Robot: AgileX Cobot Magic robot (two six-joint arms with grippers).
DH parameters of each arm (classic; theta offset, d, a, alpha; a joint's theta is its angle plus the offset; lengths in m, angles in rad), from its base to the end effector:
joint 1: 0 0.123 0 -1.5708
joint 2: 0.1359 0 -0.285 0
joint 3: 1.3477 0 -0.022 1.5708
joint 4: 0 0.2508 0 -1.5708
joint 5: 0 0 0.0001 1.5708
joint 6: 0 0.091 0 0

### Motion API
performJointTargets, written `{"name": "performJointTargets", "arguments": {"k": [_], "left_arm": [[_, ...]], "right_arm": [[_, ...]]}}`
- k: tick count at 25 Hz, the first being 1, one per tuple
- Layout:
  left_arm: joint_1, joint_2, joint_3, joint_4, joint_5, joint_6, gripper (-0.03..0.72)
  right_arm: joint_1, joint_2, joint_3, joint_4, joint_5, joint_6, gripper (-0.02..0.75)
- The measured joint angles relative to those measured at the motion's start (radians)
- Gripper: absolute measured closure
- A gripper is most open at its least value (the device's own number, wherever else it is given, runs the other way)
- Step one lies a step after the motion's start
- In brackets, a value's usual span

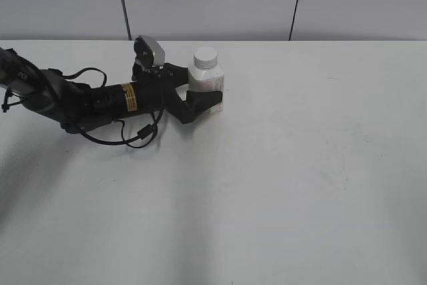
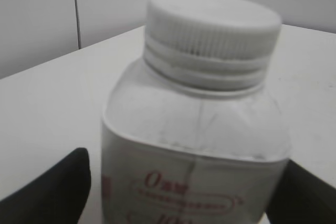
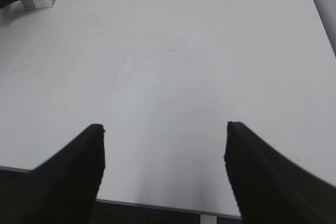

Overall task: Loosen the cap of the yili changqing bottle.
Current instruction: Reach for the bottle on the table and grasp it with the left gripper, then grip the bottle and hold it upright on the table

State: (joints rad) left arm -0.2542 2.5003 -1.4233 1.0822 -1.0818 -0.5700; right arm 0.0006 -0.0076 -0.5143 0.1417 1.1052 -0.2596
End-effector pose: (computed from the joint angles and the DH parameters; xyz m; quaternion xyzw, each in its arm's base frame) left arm 0.4278 -0.1844 0.0483 0.4020 0.6489 -0.3706 0.5292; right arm -0.0100 0.0115 0.2783 -0.1162 0.8490 0.0041 0.5154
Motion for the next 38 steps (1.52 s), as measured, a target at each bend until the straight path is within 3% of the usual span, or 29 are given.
{"name": "performJointTargets", "arguments": {"k": [5,14,22,30,38], "left_arm": [[0.0,0.013,-0.001,-0.002,-0.001,-0.001,0.115],[-0.002,0.013,-0.002,0.0,-0.002,-0.002,0.27],[-0.002,0.006,0.001,0.068,-0.019,-0.002,0.291],[-0.006,-0.149,0.173,0.128,-0.076,-0.002,0.293],[-0.011,-0.256,0.345,0.278,-0.092,-0.002,0.294]], "right_arm": [[0.0,0.0,0.0,0.0,0.0,0.0,0.174],[0.0,0.0,0.0,0.0,0.0,0.0,0.174],[0.0,0.0,0.0,0.0,0.0,0.0,0.174],[0.0,0.0,0.0,0.0,0.0,0.0,0.174],[0.0,0.0,0.0,0.0,0.0,0.0,0.174]]}}
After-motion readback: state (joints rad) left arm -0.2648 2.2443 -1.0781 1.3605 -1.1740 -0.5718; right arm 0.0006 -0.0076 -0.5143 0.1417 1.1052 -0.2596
